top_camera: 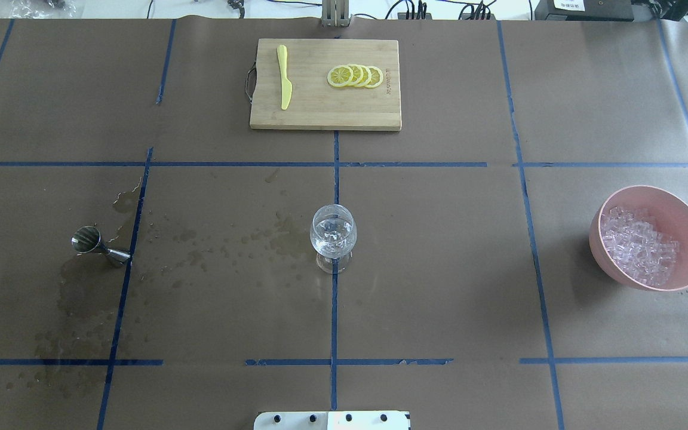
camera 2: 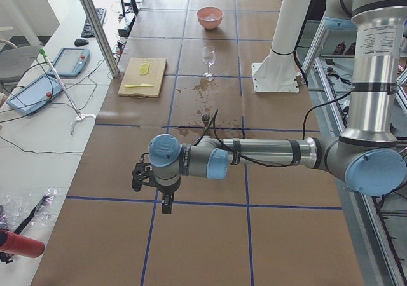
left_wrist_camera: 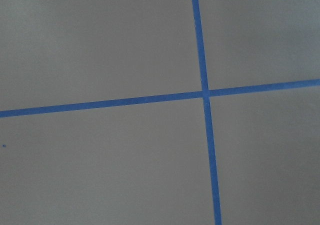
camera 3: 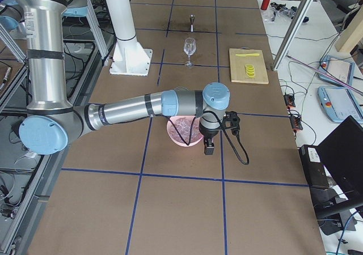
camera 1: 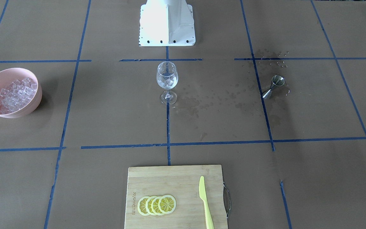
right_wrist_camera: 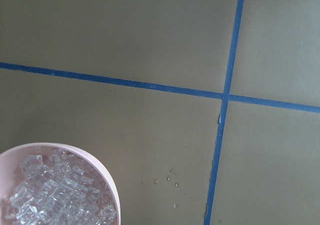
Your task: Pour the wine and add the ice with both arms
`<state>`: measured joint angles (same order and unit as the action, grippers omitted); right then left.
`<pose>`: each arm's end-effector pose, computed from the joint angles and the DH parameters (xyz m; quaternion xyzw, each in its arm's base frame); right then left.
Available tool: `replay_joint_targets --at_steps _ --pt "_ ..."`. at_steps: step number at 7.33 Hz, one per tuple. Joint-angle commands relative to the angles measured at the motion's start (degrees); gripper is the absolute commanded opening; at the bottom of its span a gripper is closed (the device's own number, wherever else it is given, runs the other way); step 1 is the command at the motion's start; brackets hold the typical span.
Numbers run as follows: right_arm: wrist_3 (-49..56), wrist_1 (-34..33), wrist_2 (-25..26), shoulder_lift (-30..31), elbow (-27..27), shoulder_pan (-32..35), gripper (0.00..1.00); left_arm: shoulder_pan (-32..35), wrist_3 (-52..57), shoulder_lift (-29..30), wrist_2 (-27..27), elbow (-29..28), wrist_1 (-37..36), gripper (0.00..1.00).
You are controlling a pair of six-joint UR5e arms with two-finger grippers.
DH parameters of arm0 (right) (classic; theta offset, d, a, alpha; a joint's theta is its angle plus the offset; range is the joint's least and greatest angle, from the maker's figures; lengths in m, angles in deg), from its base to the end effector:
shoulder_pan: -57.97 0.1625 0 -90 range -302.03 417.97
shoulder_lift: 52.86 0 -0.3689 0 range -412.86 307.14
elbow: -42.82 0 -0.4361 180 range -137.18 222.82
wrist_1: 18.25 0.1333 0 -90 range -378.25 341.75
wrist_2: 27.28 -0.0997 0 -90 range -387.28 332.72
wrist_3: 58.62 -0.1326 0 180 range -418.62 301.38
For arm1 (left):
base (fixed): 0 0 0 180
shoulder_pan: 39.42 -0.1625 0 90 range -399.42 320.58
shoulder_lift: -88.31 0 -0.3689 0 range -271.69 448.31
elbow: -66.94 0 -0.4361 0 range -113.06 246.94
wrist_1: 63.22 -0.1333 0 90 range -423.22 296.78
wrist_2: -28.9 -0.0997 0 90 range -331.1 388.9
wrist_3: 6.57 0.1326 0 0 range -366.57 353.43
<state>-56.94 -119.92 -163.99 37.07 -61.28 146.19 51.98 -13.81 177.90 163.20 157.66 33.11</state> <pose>0.0204 -0.5277 0.5111 0.0197 -0.3963 -0.0364 0.9172 -0.0540 -0.5423 0.6118 0.0344 0.3786 -0.0479 0.9237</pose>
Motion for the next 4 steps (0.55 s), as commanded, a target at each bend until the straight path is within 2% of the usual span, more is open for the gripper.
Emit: replay_joint_targets --at_steps 1,4 --pt "0.17 0.16 -0.23 1.30 0.04 1.60 1.00 -0.08 -3.22 -0.30 -0.09 0.42 0.35 1.00" --pt "0.61 0.33 -0.05 4.21 1.44 3.53 1.00 -0.17 -2.95 -1.09 0.00 0.59 0.79 1.00"
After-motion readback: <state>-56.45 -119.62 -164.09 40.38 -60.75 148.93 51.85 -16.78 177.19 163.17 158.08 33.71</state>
